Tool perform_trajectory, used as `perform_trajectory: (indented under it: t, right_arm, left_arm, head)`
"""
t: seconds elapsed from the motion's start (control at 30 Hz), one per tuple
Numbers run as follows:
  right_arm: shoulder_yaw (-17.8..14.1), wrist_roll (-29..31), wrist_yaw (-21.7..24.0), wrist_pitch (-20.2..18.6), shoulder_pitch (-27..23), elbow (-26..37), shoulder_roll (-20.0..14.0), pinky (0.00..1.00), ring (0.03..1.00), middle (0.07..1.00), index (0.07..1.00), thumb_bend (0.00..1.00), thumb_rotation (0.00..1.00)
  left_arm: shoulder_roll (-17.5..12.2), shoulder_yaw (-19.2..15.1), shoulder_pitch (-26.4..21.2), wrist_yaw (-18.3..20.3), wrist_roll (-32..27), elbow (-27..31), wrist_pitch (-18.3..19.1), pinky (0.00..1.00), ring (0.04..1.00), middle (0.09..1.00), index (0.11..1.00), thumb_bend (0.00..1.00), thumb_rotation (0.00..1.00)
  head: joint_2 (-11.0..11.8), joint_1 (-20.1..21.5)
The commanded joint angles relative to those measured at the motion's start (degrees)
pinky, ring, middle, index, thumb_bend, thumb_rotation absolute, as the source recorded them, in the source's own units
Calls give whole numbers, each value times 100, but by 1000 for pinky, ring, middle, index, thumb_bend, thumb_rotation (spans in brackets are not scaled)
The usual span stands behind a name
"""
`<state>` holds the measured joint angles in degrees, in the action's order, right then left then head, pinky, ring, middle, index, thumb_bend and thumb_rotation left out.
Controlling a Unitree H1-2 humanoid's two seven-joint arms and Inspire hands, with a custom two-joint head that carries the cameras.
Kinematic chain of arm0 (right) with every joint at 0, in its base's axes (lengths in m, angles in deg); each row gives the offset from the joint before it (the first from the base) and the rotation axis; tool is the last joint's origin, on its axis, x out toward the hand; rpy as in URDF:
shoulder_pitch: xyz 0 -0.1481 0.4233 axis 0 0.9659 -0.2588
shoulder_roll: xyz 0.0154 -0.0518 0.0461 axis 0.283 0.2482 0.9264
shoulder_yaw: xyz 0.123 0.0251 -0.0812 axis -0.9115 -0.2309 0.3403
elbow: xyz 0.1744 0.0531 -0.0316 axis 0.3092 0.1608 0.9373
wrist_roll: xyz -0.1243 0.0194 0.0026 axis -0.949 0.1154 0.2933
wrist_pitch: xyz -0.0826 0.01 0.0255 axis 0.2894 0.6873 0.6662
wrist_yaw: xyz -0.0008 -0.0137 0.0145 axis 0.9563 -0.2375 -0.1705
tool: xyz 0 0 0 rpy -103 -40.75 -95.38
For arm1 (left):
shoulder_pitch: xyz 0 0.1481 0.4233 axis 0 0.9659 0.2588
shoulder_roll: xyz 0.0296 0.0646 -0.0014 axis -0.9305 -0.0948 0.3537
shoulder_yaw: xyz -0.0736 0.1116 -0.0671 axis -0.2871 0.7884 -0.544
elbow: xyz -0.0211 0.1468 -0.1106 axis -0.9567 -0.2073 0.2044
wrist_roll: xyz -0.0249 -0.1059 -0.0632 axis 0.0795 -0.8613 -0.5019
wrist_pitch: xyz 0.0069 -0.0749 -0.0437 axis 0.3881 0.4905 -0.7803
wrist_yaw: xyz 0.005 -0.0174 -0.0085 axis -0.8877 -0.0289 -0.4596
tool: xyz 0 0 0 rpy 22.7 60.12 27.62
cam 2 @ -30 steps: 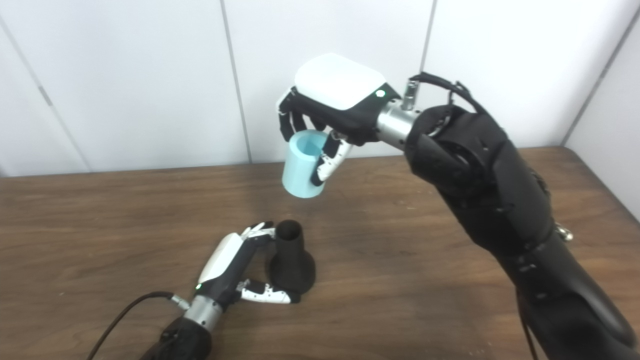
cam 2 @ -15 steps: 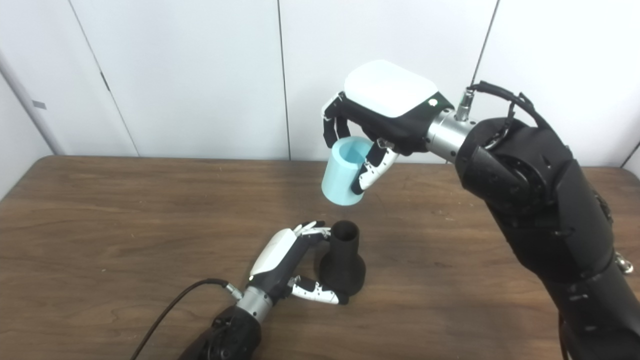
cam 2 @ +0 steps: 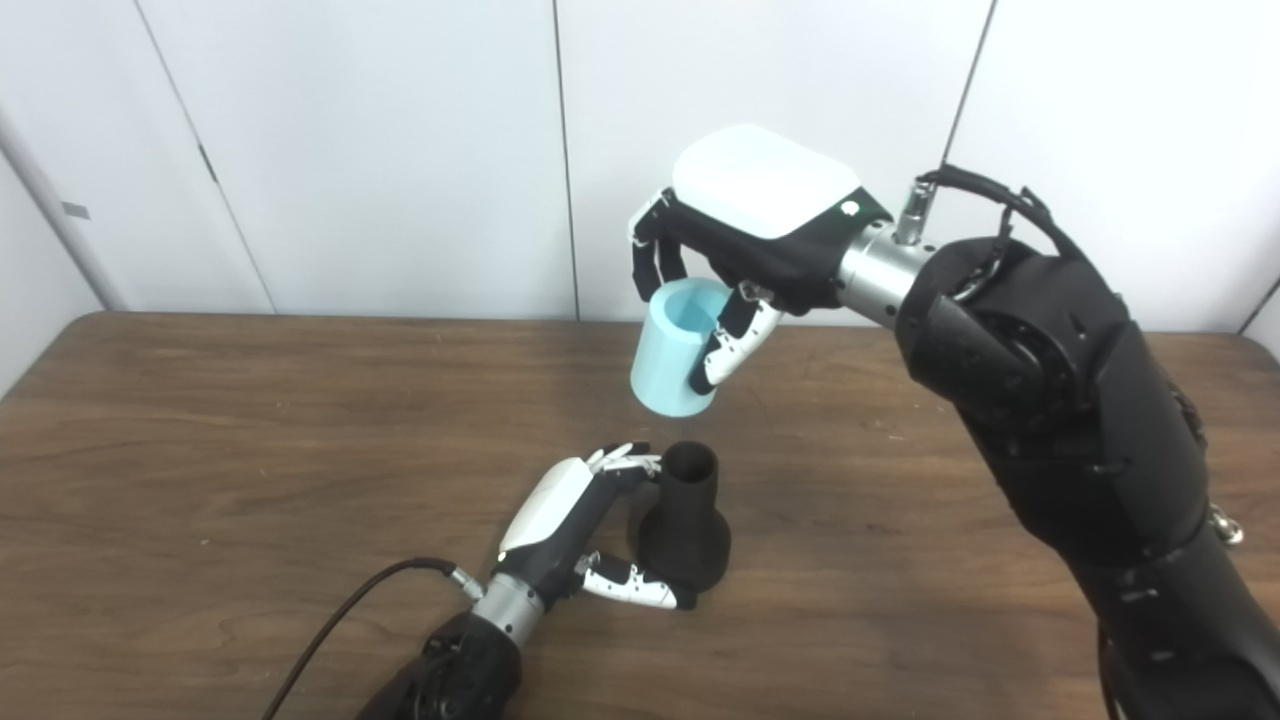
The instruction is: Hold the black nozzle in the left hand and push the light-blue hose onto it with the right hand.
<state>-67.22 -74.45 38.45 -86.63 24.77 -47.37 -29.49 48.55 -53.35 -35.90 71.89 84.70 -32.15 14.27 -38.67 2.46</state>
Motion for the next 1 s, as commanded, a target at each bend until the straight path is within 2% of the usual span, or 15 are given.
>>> perform_trajectory:
  t: [0.0, 0.13, 0.2, 0.33, 0.57, 0.73, 0.97]
  right_arm:
    - [-71, -44, -11, -74, -353, 97, 20, 153, 239, 472, 483, 531, 0]
    - [-62, -58, 37, -97, -399, 73, 79, 155, 244, 472, 483, 531, 0]
    - [-59, -82, 103, -157, -426, 96, 103, 193, 294, 426, 505, 526, 0]
    - [-63, -163, 212, -265, -451, 147, 126, 244, 347, 438, 509, 526, 0]
    - [-35, -307, 389, -348, -452, 206, 120, 227, 319, 426, 511, 525, 0]
    - [-32, -328, 517, -369, -453, 237, 110, 258, 371, 485, 530, 515, 0]
    - [16, -243, 465, -175, -353, 195, 83, 229, 351, 454, 543, 510, 0]
  left_arm:
    - [-272, 41, 307, 220, 115, -171, 42, 1000, 937, 804, 485, 521, 71]
    - [-366, 10, 328, 285, 40, -130, 7, 1000, 937, 803, 485, 521, 72]
    - [-402, 0, 333, 308, 4, -130, -17, 1000, 937, 803, 485, 521, 72]
    - [-430, -15, 344, 342, -32, -103, -34, 1000, 938, 804, 485, 521, 72]
    - [-435, -18, 338, 346, -53, -122, -67, 1000, 938, 808, 484, 521, 72]
    - [-418, -4, 335, 342, -29, -122, -54, 1000, 938, 808, 484, 521, 72]
    - [-384, 12, 328, 319, -10, -140, -54, 1000, 938, 808, 484, 521, 72]
  head:
    - [1, 72]
    - [-4, 147]
    - [-7, 156]
    - [-11, 187]
    - [-26, 189]
    - [-20, 162]
    - [-15, 118]
